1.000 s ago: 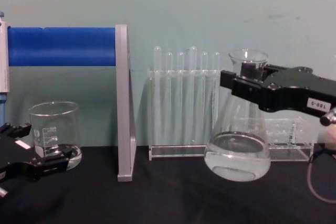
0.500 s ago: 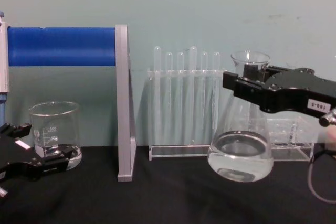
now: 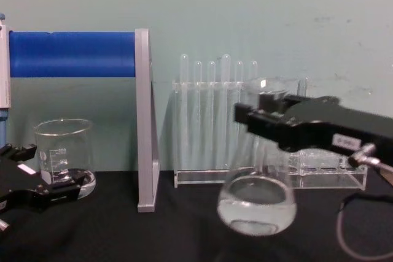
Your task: Grasp the erlenmeyer flask with one hand, shake it three times, then place it back.
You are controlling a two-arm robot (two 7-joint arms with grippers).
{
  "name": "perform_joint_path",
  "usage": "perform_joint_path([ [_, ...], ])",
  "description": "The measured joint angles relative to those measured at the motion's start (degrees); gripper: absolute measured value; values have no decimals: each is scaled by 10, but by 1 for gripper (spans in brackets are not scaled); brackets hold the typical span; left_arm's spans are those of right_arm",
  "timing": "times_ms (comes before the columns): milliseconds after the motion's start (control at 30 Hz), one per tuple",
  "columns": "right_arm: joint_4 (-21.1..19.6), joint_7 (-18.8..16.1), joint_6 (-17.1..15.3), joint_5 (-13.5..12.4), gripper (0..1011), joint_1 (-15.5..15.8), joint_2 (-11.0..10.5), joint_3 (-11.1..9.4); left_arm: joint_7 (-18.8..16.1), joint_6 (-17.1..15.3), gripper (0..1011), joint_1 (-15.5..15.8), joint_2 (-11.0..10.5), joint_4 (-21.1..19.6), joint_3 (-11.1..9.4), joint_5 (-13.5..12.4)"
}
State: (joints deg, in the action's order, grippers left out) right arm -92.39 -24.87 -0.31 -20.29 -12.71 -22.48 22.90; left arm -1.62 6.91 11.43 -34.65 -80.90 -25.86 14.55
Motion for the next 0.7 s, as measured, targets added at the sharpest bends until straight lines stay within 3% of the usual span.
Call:
perform_joint_path([
  [400,-15,-36,-7,-9,450,-5,8,49,0,0,1001,0,0,0,0,0],
  [700,-23,-45,-8,-16,450,-8,9,70,0,0,1001,0,0,0,0,0],
])
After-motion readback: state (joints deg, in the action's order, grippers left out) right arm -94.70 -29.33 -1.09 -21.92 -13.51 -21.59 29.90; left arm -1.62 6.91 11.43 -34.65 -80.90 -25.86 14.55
